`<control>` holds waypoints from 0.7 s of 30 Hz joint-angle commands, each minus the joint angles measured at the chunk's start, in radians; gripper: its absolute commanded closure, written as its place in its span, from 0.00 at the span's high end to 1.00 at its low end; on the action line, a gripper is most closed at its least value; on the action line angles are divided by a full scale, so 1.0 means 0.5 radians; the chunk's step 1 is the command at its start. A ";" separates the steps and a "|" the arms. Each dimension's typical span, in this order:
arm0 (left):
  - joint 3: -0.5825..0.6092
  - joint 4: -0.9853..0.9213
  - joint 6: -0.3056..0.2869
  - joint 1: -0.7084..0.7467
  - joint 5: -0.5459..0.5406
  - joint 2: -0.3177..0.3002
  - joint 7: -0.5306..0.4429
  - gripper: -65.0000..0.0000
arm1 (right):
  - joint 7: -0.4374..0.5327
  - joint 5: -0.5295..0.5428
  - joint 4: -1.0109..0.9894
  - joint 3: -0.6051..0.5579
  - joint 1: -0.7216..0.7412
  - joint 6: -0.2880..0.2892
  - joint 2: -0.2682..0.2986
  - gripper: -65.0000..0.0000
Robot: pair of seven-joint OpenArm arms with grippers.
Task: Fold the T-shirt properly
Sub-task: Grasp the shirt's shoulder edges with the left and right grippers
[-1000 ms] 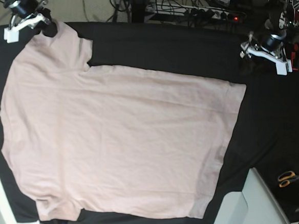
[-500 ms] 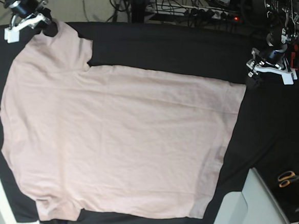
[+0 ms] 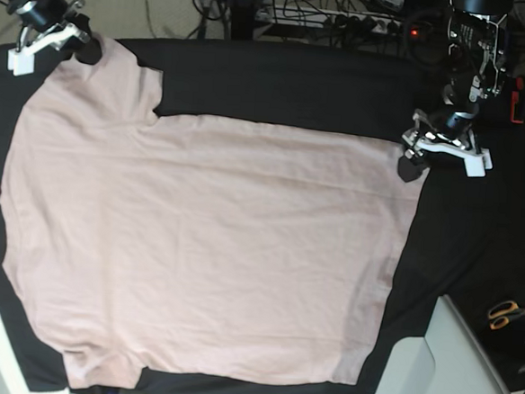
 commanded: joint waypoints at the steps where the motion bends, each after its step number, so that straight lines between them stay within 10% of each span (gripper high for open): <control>1: 0.008 0.000 0.014 0.014 0.021 -0.005 0.066 0.52 | 0.021 0.036 0.030 0.011 -0.007 0.020 0.026 0.01; 11: 0.011 -0.004 0.014 0.007 0.021 -0.005 0.072 0.01 | 0.021 0.036 0.027 0.011 -0.007 0.020 0.026 0.01; 21: 0.018 -0.050 0.014 -0.014 0.021 -0.008 0.082 0.00 | 0.021 0.033 0.039 0.008 -0.016 0.020 0.026 0.01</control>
